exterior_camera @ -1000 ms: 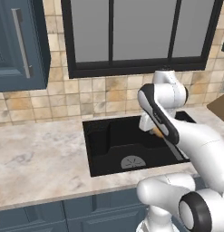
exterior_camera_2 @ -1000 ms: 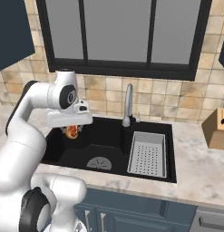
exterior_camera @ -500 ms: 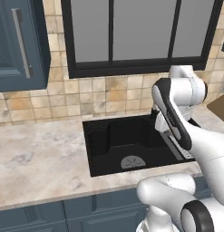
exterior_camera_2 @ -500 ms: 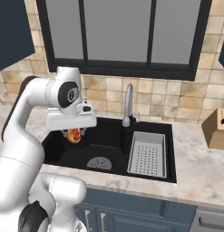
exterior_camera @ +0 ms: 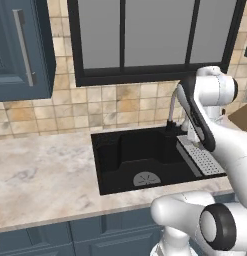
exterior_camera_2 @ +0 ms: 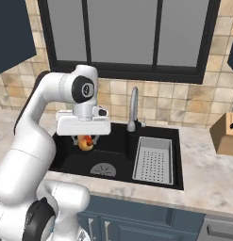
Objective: Store the hot dog in the freezer for long-term storage. Close the freezer door after placing the cooked food.
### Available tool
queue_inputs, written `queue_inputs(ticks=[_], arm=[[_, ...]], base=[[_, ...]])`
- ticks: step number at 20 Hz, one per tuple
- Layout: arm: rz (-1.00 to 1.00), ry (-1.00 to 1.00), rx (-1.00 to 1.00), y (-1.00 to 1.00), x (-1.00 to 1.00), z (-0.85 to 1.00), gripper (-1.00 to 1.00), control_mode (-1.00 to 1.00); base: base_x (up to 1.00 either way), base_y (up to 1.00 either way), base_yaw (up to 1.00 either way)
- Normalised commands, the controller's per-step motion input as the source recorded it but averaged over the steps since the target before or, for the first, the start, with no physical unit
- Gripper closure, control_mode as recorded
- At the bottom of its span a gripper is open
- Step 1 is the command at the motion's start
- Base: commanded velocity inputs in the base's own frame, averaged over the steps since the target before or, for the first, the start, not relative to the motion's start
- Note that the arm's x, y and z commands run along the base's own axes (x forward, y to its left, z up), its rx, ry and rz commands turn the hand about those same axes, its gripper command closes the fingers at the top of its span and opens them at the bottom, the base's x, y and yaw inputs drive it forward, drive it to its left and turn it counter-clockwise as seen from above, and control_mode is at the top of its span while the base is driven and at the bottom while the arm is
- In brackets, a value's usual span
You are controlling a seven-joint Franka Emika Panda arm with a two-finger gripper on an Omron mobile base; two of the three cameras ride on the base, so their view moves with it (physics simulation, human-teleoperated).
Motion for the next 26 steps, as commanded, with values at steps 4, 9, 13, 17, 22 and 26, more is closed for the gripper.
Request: queue_inputs(ticks=[4,9,13,17,22,26], arm=[[0.02,0.01,0.00,-0.04,-0.68,0.00,1.00,-1.00],[0.00,0.01,0.00,0.00,-0.52,0.00,1.00,-1.00],[0.00,0.00,0.00,0.00,-0.25,-0.02,1.00,-1.00],[0.00,0.00,0.00,0.00,0.00,0.00,1.00,-1.00],[0.00,0.00,0.00,0.00,0.00,0.00,1.00,-1.00],[0.00,0.00,0.00,-0.01,-0.14,0.00,1.00,-1.00]], base=[[0.00,0.00,0.00],[0.00,0.00,0.00],[0.00,0.00,0.00],[0.00,0.00,0.00],[0.00,0.00,0.00],[0.00,0.00,0.00]])
